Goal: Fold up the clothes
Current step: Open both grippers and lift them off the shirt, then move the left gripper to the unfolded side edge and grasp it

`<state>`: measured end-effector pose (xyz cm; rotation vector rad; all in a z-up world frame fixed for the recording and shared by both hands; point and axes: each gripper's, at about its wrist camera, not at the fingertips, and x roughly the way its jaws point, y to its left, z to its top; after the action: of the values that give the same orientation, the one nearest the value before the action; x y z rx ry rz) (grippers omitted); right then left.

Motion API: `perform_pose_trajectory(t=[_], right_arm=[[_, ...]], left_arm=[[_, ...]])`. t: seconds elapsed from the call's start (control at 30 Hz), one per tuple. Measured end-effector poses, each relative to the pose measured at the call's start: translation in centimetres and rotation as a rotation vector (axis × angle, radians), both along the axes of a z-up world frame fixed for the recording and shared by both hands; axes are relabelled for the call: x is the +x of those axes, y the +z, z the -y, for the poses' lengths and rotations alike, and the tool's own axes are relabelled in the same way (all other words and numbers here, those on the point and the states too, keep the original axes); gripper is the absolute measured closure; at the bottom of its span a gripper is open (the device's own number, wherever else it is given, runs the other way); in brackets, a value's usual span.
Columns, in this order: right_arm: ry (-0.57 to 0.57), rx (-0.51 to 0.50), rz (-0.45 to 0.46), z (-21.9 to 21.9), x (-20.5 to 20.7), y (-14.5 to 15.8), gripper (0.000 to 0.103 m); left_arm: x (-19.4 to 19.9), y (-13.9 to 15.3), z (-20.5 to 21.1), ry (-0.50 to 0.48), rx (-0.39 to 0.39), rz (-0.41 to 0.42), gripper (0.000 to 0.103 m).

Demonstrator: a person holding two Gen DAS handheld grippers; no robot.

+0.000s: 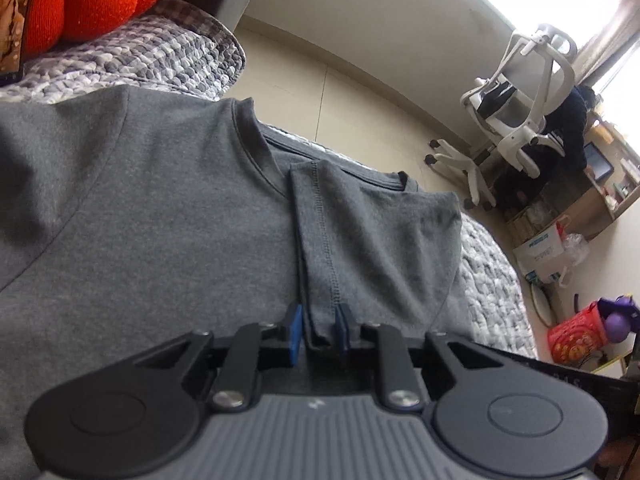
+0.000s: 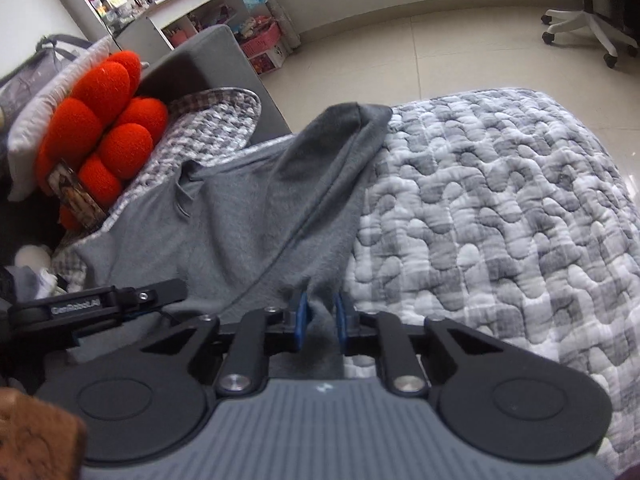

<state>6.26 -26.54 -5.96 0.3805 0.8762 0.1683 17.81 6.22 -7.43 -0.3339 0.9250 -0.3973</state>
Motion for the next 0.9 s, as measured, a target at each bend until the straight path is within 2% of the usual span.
perform_pose_trajectory(t=[0.07,0.13,0.17,0.2,0.3,0.4,0.47,0.57,0.63,0.7,0.77,0.9], right_arm=[[-0.015,-0.042,-0.012,-0.1,-0.4,-0.2,0.096],[-0.037,-0.039,-0.012,0.4,-0.9,0.2,0.091],[-0.041,-0.014,-0.01,0.7,-1.3,0.4,0.088],[-0.045,0.01,-0.008,1.0,-1.6,0.6,0.081],[-0.047,0.091,-0.011,1.7,-3.0,1.0,0.08],[-0.039,0.138,-0.021,1.8,-4.6,1.1,0.056],[-0.026,0.137,-0.027,1.4,-5.8,1.0,0.056],[-0.008,0.075,-0.056,0.2,-7.5,0.3,0.062],[0.003,0.016,-0.064,-0.6,-8.5,0.0,0.07],[0.012,-0.037,-0.066,-1.1,-9.5,-0.2,0.074],[0.001,-0.022,-0.084,-0.8,-10.1,0.1,0.071],[-0.019,0.024,-0.056,-0.3,-10.9,1.3,0.066]], left_arm=[[-0.6,0.4,-0.6,-0.005,-0.011,-0.017,0.082],[-1.2,0.7,-1.3,-0.007,-0.045,-0.042,0.082],[-1.4,0.6,-1.8,-0.015,-0.078,-0.065,0.082],[-1.8,0.2,-2.1,-0.024,-0.111,-0.093,0.082],[-2.9,-0.8,-2.6,-0.063,-0.186,-0.173,0.081],[-4.7,-1.7,-2.3,-0.108,-0.235,-0.222,0.077],[-5.9,-1.9,-2.1,-0.132,-0.254,-0.234,0.074],[-7.7,-1.8,-1.3,-0.175,-0.229,-0.227,0.073],[-9.0,-1.6,-0.5,-0.218,-0.181,-0.204,0.073],[-10.3,-1.1,0.1,-0.264,-0.128,-0.185,0.073],[-11.3,-0.4,0.3,-0.292,-0.086,-0.17,0.072],[-12.0,0.9,-0.8,-0.261,-0.064,-0.139,0.056]])
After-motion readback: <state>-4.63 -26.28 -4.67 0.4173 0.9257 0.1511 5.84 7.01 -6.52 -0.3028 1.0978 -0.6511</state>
